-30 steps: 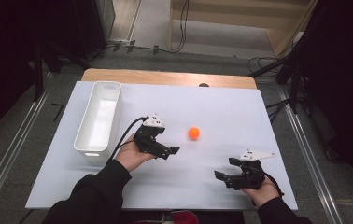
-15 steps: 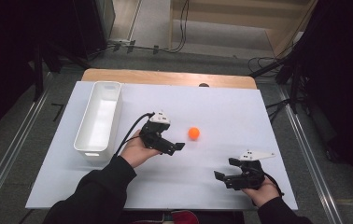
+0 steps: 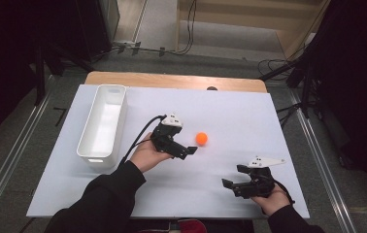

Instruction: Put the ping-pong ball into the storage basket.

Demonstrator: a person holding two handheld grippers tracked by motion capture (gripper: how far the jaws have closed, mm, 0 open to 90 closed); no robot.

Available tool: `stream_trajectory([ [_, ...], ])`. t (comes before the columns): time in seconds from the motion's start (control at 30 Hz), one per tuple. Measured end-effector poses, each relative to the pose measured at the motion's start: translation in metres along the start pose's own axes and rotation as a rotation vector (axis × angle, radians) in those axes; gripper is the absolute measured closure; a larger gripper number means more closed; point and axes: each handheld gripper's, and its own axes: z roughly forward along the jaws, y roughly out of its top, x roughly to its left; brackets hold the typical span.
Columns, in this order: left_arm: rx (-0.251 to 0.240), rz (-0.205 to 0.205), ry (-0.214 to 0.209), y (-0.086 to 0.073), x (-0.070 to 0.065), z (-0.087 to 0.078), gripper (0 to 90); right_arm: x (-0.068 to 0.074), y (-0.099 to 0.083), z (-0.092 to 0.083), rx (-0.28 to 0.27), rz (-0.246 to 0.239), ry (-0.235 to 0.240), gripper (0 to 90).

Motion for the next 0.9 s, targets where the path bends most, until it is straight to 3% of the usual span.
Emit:
stream_trajectory([
  [0.43, 0.007, 0.020, -0.012, 0.014, 0.004, 0.019, 3.7, 0.001, 0.000, 0.000, 0.001, -0.003, 0.002, 13.1],
  [0.9, 0.003, 0.036, 0.012, 0.025, 0.011, 0.032, 3.7, 0.002, 0.000, 0.000, -0.002, -0.014, 0.014, 13.1],
])
